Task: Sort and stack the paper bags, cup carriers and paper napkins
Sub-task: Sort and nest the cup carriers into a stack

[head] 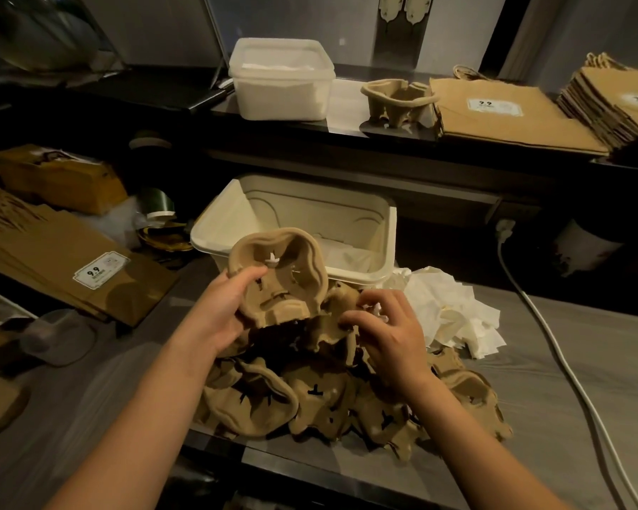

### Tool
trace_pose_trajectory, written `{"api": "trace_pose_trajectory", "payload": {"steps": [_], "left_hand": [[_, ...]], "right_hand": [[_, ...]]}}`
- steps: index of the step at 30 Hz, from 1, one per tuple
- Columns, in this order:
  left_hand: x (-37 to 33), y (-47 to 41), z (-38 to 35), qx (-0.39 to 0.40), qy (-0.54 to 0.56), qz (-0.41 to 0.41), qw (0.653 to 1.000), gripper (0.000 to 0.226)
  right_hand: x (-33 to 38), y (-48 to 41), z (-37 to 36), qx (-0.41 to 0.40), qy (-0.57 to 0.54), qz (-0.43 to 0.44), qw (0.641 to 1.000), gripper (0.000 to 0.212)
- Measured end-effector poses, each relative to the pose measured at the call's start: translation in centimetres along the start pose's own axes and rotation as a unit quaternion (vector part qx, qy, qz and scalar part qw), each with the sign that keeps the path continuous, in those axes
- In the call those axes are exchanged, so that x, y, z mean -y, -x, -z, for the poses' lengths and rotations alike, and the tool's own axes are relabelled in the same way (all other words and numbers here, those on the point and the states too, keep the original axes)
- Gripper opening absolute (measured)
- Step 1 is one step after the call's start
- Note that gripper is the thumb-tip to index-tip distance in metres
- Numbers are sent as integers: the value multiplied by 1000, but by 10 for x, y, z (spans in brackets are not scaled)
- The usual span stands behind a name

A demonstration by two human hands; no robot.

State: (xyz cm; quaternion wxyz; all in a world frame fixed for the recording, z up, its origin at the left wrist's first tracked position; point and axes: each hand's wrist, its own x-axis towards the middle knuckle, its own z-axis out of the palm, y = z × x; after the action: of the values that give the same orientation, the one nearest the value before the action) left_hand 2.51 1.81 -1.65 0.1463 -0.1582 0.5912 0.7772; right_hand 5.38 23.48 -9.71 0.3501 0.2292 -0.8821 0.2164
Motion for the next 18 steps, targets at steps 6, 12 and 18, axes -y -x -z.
{"api": "trace_pose_trajectory", "payload": {"steps": [6,12,18], "left_hand": [[1,-6,3,1,-41,-16,999,12],[9,-5,-7,63,-68,29,995,21],[19,-2,-21,125,-37,75,989,53]], "right_hand": [[-1,-23,22,-122,3,58,991,26],[12,-65,38,-125,19,133,983,38],[39,-75,30,71,-61,224,970,27]]}}
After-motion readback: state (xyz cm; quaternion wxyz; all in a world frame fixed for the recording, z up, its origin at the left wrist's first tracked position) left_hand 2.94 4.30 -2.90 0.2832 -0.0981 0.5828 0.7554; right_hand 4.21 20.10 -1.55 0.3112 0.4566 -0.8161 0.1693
